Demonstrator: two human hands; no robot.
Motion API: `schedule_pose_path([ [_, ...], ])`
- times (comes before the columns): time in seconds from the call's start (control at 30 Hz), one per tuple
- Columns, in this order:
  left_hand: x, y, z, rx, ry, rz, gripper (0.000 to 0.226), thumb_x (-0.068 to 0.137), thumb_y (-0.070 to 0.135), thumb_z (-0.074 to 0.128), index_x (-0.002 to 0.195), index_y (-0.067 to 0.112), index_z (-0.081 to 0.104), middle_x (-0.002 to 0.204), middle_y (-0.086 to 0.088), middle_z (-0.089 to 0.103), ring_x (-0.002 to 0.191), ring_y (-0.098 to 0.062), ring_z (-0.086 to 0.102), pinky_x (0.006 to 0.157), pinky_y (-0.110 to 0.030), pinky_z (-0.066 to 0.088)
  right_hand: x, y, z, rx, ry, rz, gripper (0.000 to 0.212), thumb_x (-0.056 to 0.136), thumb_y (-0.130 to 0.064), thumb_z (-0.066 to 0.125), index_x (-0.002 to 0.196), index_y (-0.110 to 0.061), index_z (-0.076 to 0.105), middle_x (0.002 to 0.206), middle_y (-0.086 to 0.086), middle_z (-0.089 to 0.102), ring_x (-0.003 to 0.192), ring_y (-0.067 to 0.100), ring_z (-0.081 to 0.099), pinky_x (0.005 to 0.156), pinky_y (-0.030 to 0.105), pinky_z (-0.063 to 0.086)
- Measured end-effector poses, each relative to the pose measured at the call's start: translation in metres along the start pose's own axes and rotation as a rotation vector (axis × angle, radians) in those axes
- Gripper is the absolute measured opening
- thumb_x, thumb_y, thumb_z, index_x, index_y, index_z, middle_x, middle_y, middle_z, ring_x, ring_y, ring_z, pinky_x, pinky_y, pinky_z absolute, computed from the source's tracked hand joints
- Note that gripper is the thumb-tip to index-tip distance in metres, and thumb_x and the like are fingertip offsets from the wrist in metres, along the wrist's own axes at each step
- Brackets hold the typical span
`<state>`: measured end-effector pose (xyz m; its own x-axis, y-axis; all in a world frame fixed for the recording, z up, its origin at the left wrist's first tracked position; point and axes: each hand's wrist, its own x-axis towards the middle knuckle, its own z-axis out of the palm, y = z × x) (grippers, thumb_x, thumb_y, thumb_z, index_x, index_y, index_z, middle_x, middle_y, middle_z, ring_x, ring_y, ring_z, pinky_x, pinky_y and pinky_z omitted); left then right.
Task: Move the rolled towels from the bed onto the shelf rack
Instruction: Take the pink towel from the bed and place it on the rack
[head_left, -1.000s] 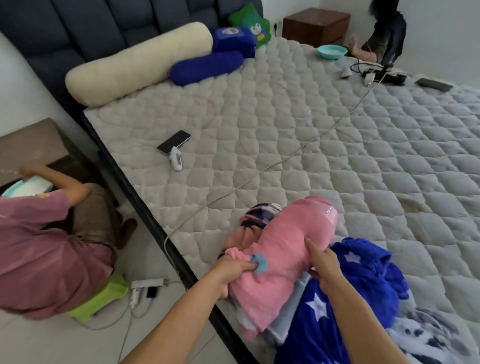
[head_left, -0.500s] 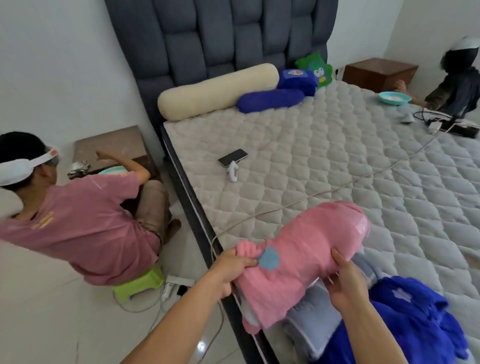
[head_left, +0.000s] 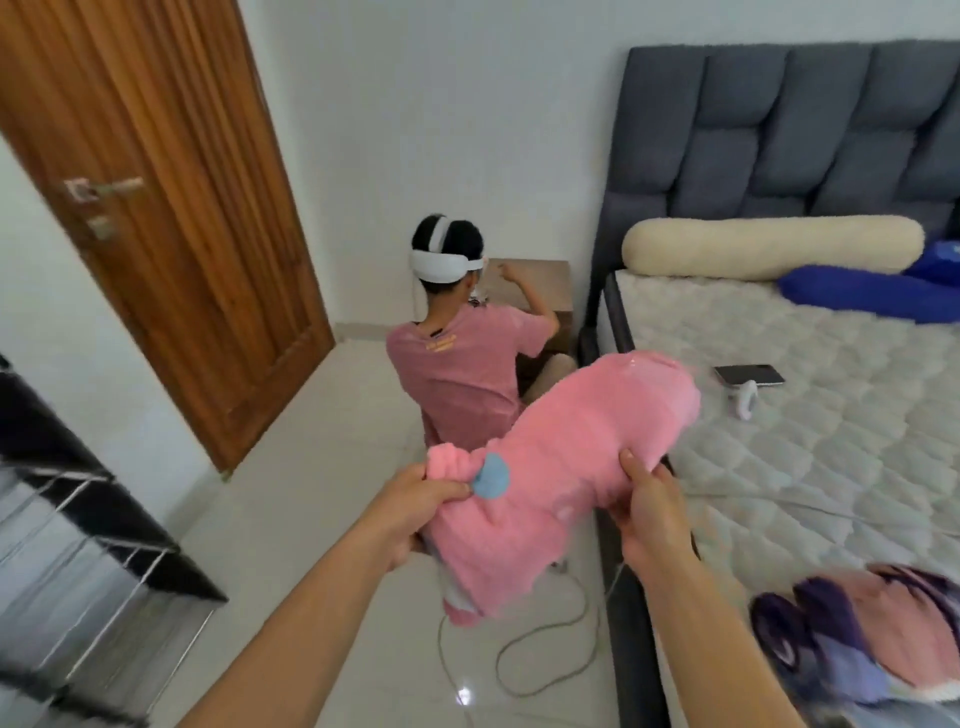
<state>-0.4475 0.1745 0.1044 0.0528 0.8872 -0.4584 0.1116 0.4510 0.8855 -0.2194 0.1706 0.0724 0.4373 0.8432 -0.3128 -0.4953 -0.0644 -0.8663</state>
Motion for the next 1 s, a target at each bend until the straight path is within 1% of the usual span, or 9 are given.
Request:
schedule_pose_path([
  [0.13, -0.042, -0.021, -0.112, -0.086, 0.148, 0.047, 0.034, 0.082, 0.013, 0.071, 0.114, 0.018, 0.066, 0.106, -0.005, 0.073, 0.094, -0.022, 0.066, 0.079, -0.045, 0.056, -0.042, 0.045, 0.109, -0.083, -0.200, -0.019, 0.027, 0.089, -0.018, 0.059, 0.116, -0.021, 0.061, 0.107, 0.001, 0.066, 0.087, 0.015, 0.061, 0.074, 0.033, 0.052],
  [0.2, -0.067, -0.037, -0.163, -0.059, 0.173, 0.064, 0.048, 0.073, 0.016, 0.080, 0.117, 0.024, 0.064, 0.109, -0.002, 0.073, 0.103, -0.024, 0.067, 0.085, -0.047, 0.055, -0.066, 0.068, 0.161, -0.152, -0.308, -0.020, 0.020, 0.080, -0.026, 0.066, 0.101, -0.025, 0.066, 0.101, 0.006, 0.066, 0.086, 0.024, 0.061, 0.076, 0.040, 0.054],
  [0.3, -0.103, -0.056, -0.228, 0.030, 0.164, 0.083, 0.067, 0.069, 0.018, 0.084, 0.124, 0.033, 0.050, 0.112, 0.005, 0.068, 0.105, -0.018, 0.065, 0.077, -0.035, 0.059, -0.106, 0.100, 0.240, -0.252, -0.479, -0.071, 0.017, 0.079, -0.023, 0.068, 0.087, -0.009, 0.063, 0.085, 0.011, 0.055, 0.077, 0.022, 0.050, 0.067, 0.034, 0.045],
  [0.37, -0.120, -0.074, -0.266, 0.006, 0.280, 0.109, 0.074, 0.069, 0.018, 0.083, 0.128, 0.032, 0.041, 0.115, 0.008, 0.063, 0.105, -0.014, 0.062, 0.073, -0.027, 0.059, -0.137, 0.123, 0.294, -0.328, -0.631, -0.104, 0.009, 0.087, -0.015, 0.062, 0.084, -0.008, 0.058, 0.082, 0.010, 0.052, 0.074, 0.017, 0.048, 0.059, 0.026, 0.041],
  [0.57, -0.138, -0.124, -0.364, -0.238, 0.719, 0.177, 0.078, 0.055, 0.019, 0.088, 0.123, 0.029, 0.052, 0.118, 0.004, 0.068, 0.111, -0.017, 0.064, 0.098, -0.038, 0.051, -0.217, 0.187, 0.420, -0.449, -1.013, -0.213, 0.011, 0.087, -0.016, 0.062, 0.084, -0.009, 0.055, 0.073, 0.001, 0.053, 0.068, 0.014, 0.047, 0.061, 0.027, 0.040],
  [0.67, -0.143, -0.139, -0.415, -0.315, 0.895, 0.196, 0.075, 0.053, 0.015, 0.086, 0.119, 0.025, 0.052, 0.115, -0.001, 0.069, 0.108, -0.019, 0.065, 0.093, -0.036, 0.053, -0.258, 0.221, 0.482, -0.487, -1.235, -0.295, 0.010, 0.088, -0.019, 0.062, 0.085, -0.011, 0.056, 0.074, -0.003, 0.055, 0.066, 0.008, 0.048, 0.057, 0.019, 0.038],
  [0.8, -0.146, -0.148, -0.478, -0.407, 1.099, 0.175, 0.074, 0.050, 0.011, 0.082, 0.116, 0.026, 0.053, 0.109, -0.001, 0.070, 0.103, -0.019, 0.066, 0.087, -0.035, 0.054, -0.300, 0.269, 0.556, -0.512, -1.493, -0.317, 0.015, 0.087, -0.021, 0.063, 0.099, -0.013, 0.059, 0.096, 0.004, 0.062, 0.085, 0.016, 0.056, 0.070, 0.025, 0.044],
  [0.93, -0.145, -0.153, -0.522, -0.521, 1.255, 0.155, 0.078, 0.048, 0.012, 0.081, 0.119, 0.023, 0.051, 0.112, -0.003, 0.069, 0.105, -0.021, 0.066, 0.083, -0.034, 0.054, -0.338, 0.312, 0.621, -0.531, -1.693, -0.428, 0.010, 0.085, -0.019, 0.063, 0.092, -0.019, 0.055, 0.088, 0.002, 0.056, 0.076, 0.016, 0.051, 0.068, 0.016, 0.040],
  [1.0, -0.146, -0.156, -0.539, -0.559, 1.292, 0.145, 0.080, 0.049, 0.016, 0.083, 0.122, 0.023, 0.051, 0.113, -0.003, 0.070, 0.104, -0.021, 0.067, 0.079, -0.035, 0.055, -0.355, 0.330, 0.647, -0.565, -1.737, -0.428, 0.010, 0.087, -0.018, 0.062, 0.095, -0.014, 0.059, 0.089, 0.004, 0.054, 0.080, 0.018, 0.050, 0.067, 0.020, 0.035],
])
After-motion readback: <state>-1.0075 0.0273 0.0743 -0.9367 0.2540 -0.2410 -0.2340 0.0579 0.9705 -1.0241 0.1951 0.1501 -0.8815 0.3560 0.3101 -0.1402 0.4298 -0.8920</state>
